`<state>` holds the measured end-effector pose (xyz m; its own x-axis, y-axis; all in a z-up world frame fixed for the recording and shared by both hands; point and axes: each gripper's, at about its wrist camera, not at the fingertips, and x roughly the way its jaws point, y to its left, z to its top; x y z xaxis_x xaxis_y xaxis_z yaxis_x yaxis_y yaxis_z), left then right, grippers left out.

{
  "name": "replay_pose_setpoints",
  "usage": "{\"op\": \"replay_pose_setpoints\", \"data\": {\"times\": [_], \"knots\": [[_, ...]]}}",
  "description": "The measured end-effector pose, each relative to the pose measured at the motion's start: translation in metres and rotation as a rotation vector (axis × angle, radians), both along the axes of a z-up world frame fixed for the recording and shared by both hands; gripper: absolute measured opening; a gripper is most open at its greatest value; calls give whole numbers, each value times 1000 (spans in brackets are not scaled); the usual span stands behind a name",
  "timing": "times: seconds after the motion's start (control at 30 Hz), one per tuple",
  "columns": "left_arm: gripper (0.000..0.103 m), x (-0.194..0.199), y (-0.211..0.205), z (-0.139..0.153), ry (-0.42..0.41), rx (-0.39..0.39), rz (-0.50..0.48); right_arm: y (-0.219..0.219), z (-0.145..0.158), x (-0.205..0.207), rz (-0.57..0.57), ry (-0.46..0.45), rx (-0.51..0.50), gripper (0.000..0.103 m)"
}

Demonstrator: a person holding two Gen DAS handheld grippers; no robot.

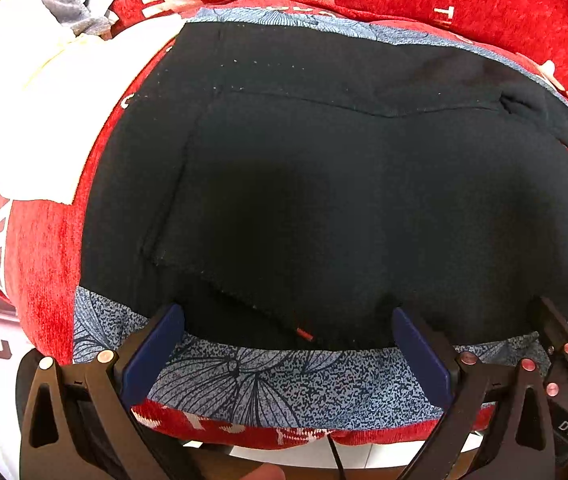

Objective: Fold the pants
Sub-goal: 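Move both open tools over the black trousers toward the patterned waistband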

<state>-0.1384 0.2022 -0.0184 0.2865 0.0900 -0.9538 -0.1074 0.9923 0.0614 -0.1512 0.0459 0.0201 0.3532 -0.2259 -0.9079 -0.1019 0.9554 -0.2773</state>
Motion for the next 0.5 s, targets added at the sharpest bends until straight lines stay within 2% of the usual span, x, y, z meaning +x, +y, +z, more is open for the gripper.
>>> {"op": "replay_pose_setpoints", "data": {"times": [0.17, 0.5], "knots": [[103, 11, 0, -3, 24, -1, 9, -12, -4, 2, -34, 19, 87, 103], [103, 9, 2, -5, 18, 0, 0, -13, -5, 1, -23, 17, 93, 103]]}}
